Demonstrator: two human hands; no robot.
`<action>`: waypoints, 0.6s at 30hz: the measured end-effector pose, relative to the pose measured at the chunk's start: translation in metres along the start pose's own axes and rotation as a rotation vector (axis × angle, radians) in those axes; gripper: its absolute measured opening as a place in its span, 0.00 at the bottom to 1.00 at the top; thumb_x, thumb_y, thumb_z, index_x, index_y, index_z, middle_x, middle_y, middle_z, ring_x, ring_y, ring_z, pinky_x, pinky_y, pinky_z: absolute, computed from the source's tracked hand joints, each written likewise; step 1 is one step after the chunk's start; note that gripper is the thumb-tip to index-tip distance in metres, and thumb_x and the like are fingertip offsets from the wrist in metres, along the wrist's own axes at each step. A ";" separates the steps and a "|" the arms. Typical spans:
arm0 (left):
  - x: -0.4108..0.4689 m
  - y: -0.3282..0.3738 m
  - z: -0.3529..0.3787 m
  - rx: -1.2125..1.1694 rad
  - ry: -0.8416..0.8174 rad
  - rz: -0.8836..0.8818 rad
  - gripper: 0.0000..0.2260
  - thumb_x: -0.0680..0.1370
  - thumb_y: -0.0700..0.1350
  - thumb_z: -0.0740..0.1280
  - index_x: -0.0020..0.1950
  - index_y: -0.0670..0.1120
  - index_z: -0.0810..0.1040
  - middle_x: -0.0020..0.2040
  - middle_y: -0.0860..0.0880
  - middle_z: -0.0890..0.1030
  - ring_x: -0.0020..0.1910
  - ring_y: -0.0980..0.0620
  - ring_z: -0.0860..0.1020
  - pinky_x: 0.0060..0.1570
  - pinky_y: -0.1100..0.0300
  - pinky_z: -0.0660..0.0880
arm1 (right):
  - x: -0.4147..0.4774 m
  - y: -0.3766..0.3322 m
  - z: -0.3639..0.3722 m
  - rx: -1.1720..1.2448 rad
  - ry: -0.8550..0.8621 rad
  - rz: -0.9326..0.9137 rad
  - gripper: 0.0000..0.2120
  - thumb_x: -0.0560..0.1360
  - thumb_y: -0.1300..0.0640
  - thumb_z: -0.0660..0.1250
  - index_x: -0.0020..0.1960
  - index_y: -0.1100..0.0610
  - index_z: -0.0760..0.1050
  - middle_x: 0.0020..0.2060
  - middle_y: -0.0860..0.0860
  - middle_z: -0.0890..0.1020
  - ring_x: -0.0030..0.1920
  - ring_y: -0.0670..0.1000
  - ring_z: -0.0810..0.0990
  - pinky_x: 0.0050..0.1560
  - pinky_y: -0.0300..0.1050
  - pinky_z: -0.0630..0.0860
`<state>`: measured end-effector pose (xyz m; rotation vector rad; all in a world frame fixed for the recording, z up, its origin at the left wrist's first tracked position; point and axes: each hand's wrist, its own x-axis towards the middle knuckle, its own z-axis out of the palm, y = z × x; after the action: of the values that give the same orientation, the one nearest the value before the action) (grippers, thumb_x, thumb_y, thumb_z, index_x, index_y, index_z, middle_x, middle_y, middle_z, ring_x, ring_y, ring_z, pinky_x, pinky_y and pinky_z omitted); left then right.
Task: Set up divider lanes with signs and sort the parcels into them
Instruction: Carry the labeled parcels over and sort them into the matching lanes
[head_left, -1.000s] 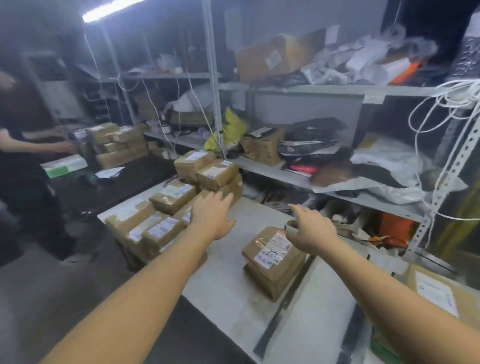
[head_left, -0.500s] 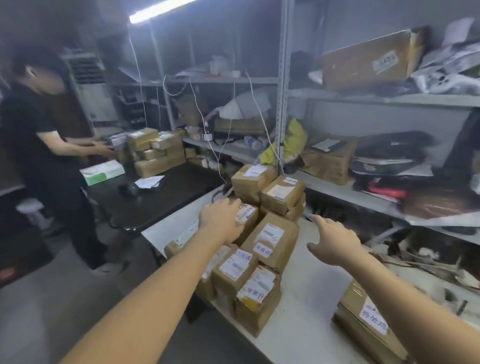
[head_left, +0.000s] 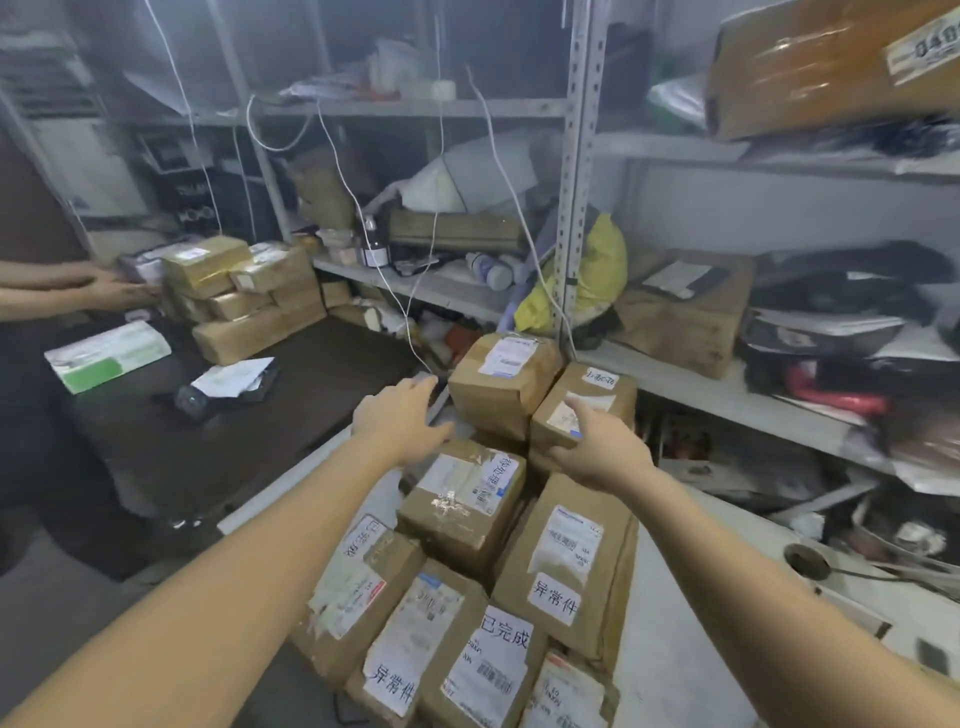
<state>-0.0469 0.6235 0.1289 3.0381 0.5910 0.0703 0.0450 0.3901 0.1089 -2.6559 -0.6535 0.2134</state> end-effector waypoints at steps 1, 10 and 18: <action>0.014 -0.003 0.002 -0.042 -0.004 -0.011 0.32 0.77 0.63 0.61 0.78 0.53 0.59 0.73 0.49 0.70 0.67 0.45 0.73 0.60 0.48 0.74 | 0.013 -0.003 0.002 0.022 0.001 0.009 0.36 0.75 0.48 0.67 0.79 0.50 0.56 0.75 0.51 0.68 0.72 0.55 0.69 0.63 0.53 0.74; 0.130 -0.032 0.062 -0.709 -0.223 -0.105 0.37 0.75 0.63 0.65 0.78 0.48 0.59 0.74 0.47 0.69 0.68 0.43 0.71 0.62 0.49 0.73 | 0.108 -0.042 0.035 0.342 0.041 0.197 0.34 0.76 0.46 0.69 0.78 0.54 0.61 0.71 0.52 0.74 0.69 0.55 0.73 0.63 0.46 0.71; 0.202 -0.033 0.103 -1.104 -0.432 -0.134 0.25 0.78 0.55 0.67 0.73 0.49 0.67 0.66 0.51 0.74 0.60 0.49 0.73 0.58 0.56 0.71 | 0.165 -0.079 0.065 0.556 0.159 0.513 0.37 0.77 0.46 0.69 0.79 0.57 0.59 0.73 0.52 0.71 0.70 0.54 0.72 0.58 0.41 0.69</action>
<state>0.1333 0.7256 0.0314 1.8600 0.4776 -0.1954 0.1425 0.5543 0.0734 -2.2099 0.1426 0.2728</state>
